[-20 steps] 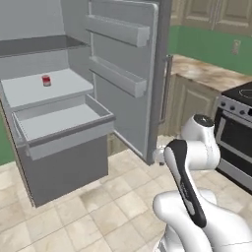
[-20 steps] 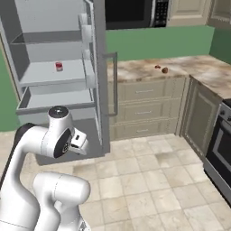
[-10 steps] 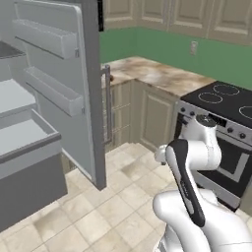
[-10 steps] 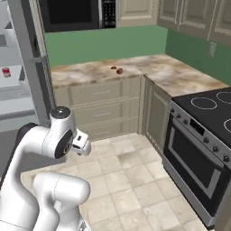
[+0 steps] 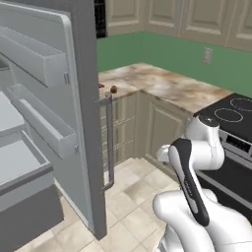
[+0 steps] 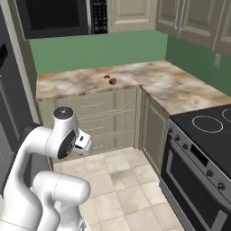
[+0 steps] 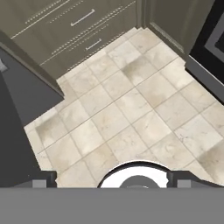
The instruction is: Place the bell pepper and potato inside the fridge drawer. Close the drawer after placing the vegetables.
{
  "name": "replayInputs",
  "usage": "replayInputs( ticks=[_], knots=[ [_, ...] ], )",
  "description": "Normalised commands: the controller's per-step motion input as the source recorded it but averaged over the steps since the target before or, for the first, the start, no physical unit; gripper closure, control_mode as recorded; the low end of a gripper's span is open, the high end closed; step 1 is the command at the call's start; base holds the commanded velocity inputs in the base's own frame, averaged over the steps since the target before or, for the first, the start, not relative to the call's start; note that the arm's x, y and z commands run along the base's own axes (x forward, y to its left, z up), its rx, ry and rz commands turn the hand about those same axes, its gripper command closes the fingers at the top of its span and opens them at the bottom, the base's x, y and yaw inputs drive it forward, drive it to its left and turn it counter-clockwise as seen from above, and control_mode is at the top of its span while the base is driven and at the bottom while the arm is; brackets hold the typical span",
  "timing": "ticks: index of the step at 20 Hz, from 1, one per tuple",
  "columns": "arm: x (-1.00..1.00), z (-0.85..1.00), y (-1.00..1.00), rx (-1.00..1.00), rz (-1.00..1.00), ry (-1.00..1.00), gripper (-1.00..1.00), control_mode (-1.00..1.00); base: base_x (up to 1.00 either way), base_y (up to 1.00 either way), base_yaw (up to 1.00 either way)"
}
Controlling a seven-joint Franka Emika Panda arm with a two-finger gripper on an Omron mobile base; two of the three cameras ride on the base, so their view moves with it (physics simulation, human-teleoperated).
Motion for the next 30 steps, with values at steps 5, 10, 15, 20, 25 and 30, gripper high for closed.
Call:
replayInputs(
  ticks=[5, 10, 15, 20, 25, 30],
  knots=[
    [0.0, 0.0, 0.0, 0.0, 0.0, 0.0, -1.0, 1.0, 0.95, -0.13, 0.21],
    [0.0, 0.0, 0.0, 0.0, 0.0, 0.0, -1.0, 1.0, 0.85, -0.28, 0.29],
    [0.0, 0.0, 0.0, 0.0, 0.0, 0.0, -1.0, 1.0, 0.81, -0.25, 0.29],
    [0.0, 0.0, 0.0, 0.0, 0.0, 0.0, -1.0, 1.0, 0.79, -0.34, 0.18],
    [0.0, 0.0, 0.0, 0.0, 0.0, 0.0, -1.0, 1.0, 0.76, -0.34, 0.06],
    [0.0, 0.0, 0.0, 0.0, 0.0, 0.0, -1.0, 1.0, 0.73, -0.23, 0.01]
  ],
)
